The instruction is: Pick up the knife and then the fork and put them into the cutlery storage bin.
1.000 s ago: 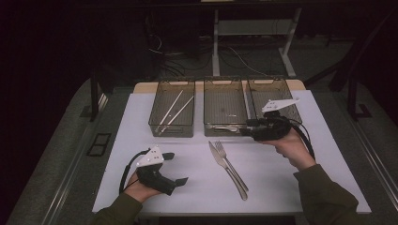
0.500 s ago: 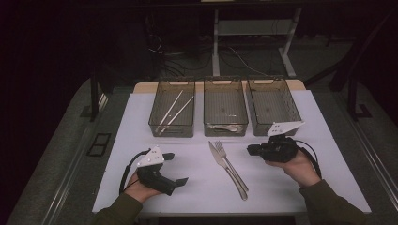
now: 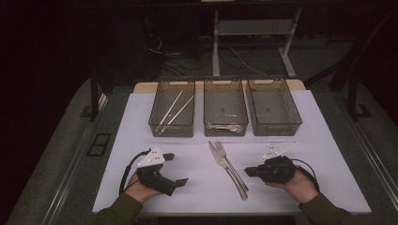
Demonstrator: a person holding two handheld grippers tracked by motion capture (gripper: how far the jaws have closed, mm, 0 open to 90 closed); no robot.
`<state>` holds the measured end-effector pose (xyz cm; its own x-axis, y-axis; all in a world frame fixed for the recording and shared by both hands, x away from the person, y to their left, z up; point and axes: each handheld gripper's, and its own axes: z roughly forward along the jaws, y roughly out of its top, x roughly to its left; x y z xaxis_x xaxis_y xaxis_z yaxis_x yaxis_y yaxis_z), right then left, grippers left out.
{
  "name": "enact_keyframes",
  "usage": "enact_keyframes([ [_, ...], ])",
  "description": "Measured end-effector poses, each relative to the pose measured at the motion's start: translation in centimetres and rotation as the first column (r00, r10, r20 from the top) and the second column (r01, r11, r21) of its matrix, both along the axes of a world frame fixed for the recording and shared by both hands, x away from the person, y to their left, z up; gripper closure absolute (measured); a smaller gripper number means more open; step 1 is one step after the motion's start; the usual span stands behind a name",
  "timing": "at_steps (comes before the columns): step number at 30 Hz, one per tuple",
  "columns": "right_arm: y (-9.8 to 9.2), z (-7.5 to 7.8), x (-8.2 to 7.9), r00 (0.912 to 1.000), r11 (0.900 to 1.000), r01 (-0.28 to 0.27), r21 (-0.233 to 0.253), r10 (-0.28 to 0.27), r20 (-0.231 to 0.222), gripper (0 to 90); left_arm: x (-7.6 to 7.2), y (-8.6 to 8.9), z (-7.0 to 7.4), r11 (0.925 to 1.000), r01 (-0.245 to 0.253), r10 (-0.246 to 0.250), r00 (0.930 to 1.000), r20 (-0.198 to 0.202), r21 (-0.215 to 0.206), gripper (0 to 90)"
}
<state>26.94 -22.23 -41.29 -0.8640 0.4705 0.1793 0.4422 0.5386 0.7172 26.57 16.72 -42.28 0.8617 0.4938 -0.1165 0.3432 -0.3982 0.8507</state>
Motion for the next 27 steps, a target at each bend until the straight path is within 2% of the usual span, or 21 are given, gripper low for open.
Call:
enact_keyframes([
  [9,2.0,-1.3,0.1,0.9997,0.999,-0.023,-0.031,0.022,-0.013,89.6,0.0,-0.1,0.0,1.0000,0.002,-0.002,1.0000,0.002,0.000,0.0],
  [17,3.8,-2.1,0.7,0.9998,0.998,-0.019,-0.066,0.018,-0.003,89.7,0.0,-0.1,0.0,1.0000,0.003,-0.003,1.0000,0.003,0.000,0.0],
  [27,4.4,-2.7,0.8,1.0000,0.994,0.002,-0.109,-0.001,0.005,89.8,0.0,-0.1,0.0,1.0000,0.004,-0.004,1.0000,0.003,0.000,0.0],
])
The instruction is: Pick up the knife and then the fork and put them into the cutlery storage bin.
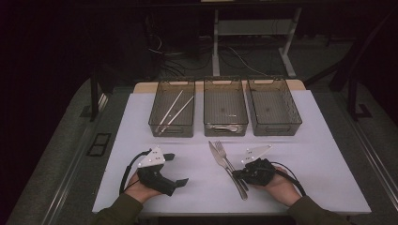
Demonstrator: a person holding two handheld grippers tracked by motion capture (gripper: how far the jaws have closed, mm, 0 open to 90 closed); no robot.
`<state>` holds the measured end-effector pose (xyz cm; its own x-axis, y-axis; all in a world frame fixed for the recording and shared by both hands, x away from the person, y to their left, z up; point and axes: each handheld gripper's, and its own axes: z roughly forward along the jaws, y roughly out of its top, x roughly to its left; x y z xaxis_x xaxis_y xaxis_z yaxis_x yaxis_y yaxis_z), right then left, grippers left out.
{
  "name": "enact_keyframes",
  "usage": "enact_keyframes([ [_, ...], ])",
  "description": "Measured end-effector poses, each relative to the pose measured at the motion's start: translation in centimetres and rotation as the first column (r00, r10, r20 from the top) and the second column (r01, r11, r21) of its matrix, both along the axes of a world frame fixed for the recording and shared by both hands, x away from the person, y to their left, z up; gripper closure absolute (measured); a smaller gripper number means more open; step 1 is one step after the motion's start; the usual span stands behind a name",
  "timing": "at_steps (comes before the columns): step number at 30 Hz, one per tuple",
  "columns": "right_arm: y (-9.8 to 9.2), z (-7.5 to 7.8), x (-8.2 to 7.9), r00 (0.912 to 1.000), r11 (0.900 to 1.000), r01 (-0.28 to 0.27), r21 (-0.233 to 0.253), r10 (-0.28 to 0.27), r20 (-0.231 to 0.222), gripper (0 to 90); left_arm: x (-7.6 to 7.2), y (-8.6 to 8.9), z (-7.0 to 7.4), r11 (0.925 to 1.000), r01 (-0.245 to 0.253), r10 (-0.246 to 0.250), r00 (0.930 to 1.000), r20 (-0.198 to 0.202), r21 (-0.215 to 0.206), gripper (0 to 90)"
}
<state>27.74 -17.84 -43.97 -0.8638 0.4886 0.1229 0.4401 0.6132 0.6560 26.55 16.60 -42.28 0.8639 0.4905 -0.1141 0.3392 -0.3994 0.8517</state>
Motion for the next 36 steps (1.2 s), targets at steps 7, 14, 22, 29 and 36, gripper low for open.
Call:
enact_keyframes([
  [7,0.2,0.1,-0.3,0.9999,1.000,0.010,-0.026,-0.010,0.010,89.9,0.0,0.0,0.0,1.0000,-0.001,0.001,1.0000,-0.001,0.000,0.0],
  [14,0.3,0.2,-0.6,0.9999,0.999,0.011,-0.047,-0.010,0.009,90.0,0.0,0.0,0.0,1.0000,-0.002,0.002,1.0000,-0.001,0.001,0.0],
  [22,0.5,0.4,-0.9,0.9996,0.997,0.022,-0.072,-0.021,0.019,90.0,0.0,-0.1,0.0,1.0000,0.000,0.000,1.0000,-0.003,0.004,0.0],
  [29,0.5,0.5,-1.2,0.9997,0.996,0.024,-0.086,-0.023,0.009,90.0,0.0,-0.1,0.0,1.0000,0.000,0.000,1.0000,-0.004,0.005,0.0],
  [36,1.1,0.4,-0.8,0.9980,0.995,0.055,-0.088,-0.052,0.035,90.0,0.0,-0.1,0.0,1.0000,0.004,-0.004,1.0000,-0.004,0.008,0.0],
])
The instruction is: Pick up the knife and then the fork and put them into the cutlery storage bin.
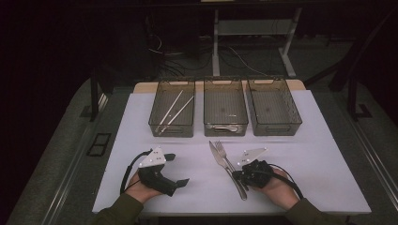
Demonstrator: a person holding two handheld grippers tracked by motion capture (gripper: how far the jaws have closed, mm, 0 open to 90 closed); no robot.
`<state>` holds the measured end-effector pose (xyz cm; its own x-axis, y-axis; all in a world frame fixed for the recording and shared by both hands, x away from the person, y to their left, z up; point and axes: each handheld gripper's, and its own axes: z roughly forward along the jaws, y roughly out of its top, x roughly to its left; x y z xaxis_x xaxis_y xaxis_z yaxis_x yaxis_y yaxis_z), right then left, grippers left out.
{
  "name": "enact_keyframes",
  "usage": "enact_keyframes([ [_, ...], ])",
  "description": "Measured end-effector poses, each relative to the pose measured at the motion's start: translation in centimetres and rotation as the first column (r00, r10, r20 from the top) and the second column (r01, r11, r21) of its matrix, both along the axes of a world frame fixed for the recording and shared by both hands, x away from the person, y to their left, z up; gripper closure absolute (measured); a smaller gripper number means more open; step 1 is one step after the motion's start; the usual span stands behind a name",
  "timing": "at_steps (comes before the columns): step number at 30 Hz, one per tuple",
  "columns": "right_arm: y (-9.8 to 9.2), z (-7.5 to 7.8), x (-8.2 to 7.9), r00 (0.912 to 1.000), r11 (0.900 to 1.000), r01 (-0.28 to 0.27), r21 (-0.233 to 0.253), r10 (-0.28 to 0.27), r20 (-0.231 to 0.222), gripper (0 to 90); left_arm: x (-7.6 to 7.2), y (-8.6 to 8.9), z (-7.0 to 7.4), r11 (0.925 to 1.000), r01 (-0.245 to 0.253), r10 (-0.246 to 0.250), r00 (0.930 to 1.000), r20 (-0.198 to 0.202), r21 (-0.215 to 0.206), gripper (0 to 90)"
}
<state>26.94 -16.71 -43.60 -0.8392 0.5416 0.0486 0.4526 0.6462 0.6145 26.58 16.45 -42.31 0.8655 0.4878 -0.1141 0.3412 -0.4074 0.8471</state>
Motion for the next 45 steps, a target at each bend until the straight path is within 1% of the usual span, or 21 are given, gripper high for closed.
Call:
enact_keyframes([
  [2,0.4,-0.1,0.0,0.9999,1.000,0.008,-0.008,-0.008,0.008,90.0,0.0,0.0,0.0,1.0000,-0.001,0.001,1.0000,-0.001,0.000,0.0],
  [5,0.8,-0.4,0.3,0.9999,1.000,0.014,-0.023,-0.014,0.004,90.0,0.0,0.0,0.0,1.0000,0.002,-0.002,1.0000,0.001,-0.002,0.0],
  [7,0.6,-0.4,0.4,0.9998,1.000,0.017,-0.014,-0.017,-0.009,90.0,0.0,0.0,0.0,1.0000,-0.002,0.002,1.0000,0.001,-0.005,0.0],
  [9,0.5,-0.4,0.4,0.9999,1.000,0.013,-0.017,-0.013,-0.005,90.0,0.0,0.1,0.0,1.0000,-0.003,0.003,1.0000,0.001,-0.005,0.0],
  [11,0.3,-0.3,0.4,0.9998,1.000,0.018,-0.019,-0.018,-0.011,90.0,0.0,0.1,0.0,1.0000,-0.003,0.003,1.0000,0.001,-0.005,0.0],
  [12,0.1,-0.3,0.4,0.9999,1.000,0.015,-0.026,-0.015,-0.008,90.0,0.0,0.1,0.0,1.0000,-0.002,0.002,1.0000,0.001,-0.006,0.0],
  [17,-1.1,-0.1,0.6,0.9991,0.998,0.043,-0.053,-0.043,0.003,90.0,0.0,0.0,0.0,1.0000,-0.001,0.001,1.0000,0.001,-0.006,0.0],
  [22,-2.5,0.0,1.4,0.9968,0.994,0.079,-0.070,-0.079,0.016,90.0,0.0,0.0,0.0,1.0000,0.000,0.000,1.0000,0.001,-0.004,0.0],
  [24,-3.1,0.0,1.8,0.9959,0.993,0.090,-0.073,-0.089,0.013,90.0,0.0,0.0,0.0,1.0000,0.000,0.000,1.0000,0.001,-0.004,0.0],
  [28,-4.1,0.1,2.6,0.9936,0.991,0.113,-0.069,-0.113,0.012,90.0,0.0,0.0,0.0,1.0000,0.000,0.000,1.0000,0.000,-0.005,0.0],
  [30,-4.4,0.1,3.0,0.9927,0.990,0.121,-0.068,-0.121,0.002,90.0,0.0,0.0,0.0,1.0000,0.001,-0.001,1.0000,0.001,-0.004,0.0],
  [33,-4.7,0.1,3.2,0.9942,0.993,0.106,-0.056,-0.106,-0.013,90.0,0.0,0.0,0.0,1.0000,0.003,-0.003,1.0000,0.000,-0.006,0.0],
  [35,-4.9,0.4,3.3,0.9956,0.995,0.089,-0.034,-0.090,-0.026,89.7,0.0,0.0,0.0,1.0000,0.002,-0.002,1.0000,0.001,-0.006,0.0],
  [36,-5.1,0.7,3.4,0.9966,0.997,0.077,-0.028,-0.078,-0.028,87.4,0.0,0.1,0.0,1.0000,0.001,-0.001,1.0000,0.000,-0.007,0.0],
  [37,-5.3,1.1,3.5,0.9965,0.997,0.079,-0.017,-0.079,-0.026,83.2,0.0,0.1,0.0,1.0000,0.001,-0.001,1.0000,0.000,-0.008,0.0],
  [38,-5.5,1.5,3.7,0.9970,0.998,0.068,-0.006,-0.069,-0.037,80.4,0.0,0.1,0.0,1.0000,0.001,-0.001,1.0000,0.000,-0.007,0.0],
  [40,-5.9,2.2,4.0,0.9976,0.998,0.063,0.001,-0.063,-0.026,74.8,0.0,0.0,0.0,1.0000,0.003,-0.003,1.0000,0.001,-0.005,0.0],
  [42,-6.0,2.8,4.4,0.9988,0.999,0.046,0.011,-0.046,-0.015,68.8,0.0,0.0,0.0,1.0000,0.005,-0.005,1.0000,0.000,-0.004,0.0],
  [43,-6.0,3.0,4.5,0.9993,0.999,0.038,0.012,-0.038,-0.006,65.8,0.0,0.0,0.0,1.0000,0.005,-0.005,1.0000,0.001,-0.003,0.0],
  [44,-5.9,3.2,4.8,0.9995,1.000,0.029,0.010,-0.029,-0.011,63.1,0.0,0.0,0.0,1.0000,0.004,-0.004,1.0000,0.000,-0.002,0.0],
  [45,-5.8,3.4,5.0,0.9998,1.000,0.018,0.006,-0.018,-0.012,62.5,0.0,0.0,0.0,1.0000,0.004,-0.004,1.0000,0.000,-0.002,0.0],
])
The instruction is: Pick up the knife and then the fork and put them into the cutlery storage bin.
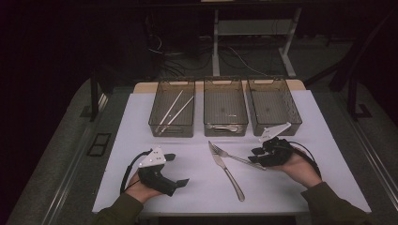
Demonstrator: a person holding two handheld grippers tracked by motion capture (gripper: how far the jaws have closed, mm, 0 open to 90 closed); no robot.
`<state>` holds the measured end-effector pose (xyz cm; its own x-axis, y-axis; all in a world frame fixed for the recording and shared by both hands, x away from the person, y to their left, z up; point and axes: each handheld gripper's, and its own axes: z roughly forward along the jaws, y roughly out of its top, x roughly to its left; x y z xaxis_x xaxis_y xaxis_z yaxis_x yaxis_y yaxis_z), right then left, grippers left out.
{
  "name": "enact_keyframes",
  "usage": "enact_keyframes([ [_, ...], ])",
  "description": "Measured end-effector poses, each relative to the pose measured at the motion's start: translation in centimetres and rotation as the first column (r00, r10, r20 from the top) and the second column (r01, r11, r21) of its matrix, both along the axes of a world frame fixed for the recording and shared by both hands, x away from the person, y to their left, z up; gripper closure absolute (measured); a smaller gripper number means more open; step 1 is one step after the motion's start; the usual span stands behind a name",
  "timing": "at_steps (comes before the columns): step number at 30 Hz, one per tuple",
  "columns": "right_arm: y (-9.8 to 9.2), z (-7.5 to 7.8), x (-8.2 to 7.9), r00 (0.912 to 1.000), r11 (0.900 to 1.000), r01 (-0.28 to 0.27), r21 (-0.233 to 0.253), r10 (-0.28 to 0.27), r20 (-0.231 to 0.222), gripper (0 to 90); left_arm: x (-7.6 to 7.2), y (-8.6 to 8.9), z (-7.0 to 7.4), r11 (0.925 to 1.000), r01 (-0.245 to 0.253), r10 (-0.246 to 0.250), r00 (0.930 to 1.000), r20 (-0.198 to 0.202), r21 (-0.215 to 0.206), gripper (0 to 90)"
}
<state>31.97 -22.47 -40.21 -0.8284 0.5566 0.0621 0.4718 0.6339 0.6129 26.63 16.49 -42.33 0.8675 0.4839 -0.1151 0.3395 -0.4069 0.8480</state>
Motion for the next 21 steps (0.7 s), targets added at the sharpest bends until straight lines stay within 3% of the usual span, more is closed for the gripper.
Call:
enact_keyframes([
  [5,1.3,0.2,1.7,0.9972,0.998,-0.062,-0.031,0.061,-0.042,60.4,0.0,0.0,0.0,1.0000,-0.003,0.003,1.0000,-0.001,-0.003,0.0],
  [7,2.0,0.0,2.4,0.9964,0.995,-0.071,-0.070,0.068,-0.051,58.8,0.0,0.1,0.0,1.0000,-0.003,0.003,1.0000,-0.001,-0.002,0.0],
  [15,4.5,-0.8,3.6,0.9860,0.976,-0.154,-0.151,0.141,-0.089,67.6,0.0,0.1,0.0,1.0000,0.000,0.000,1.0000,0.000,-0.002,0.0],
  [21,5.7,-1.5,4.0,0.9804,0.960,-0.182,-0.212,0.161,-0.113,76.5,0.0,0.1,0.0,1.0000,0.001,-0.001,1.0000,0.000,-0.002,0.0],
])
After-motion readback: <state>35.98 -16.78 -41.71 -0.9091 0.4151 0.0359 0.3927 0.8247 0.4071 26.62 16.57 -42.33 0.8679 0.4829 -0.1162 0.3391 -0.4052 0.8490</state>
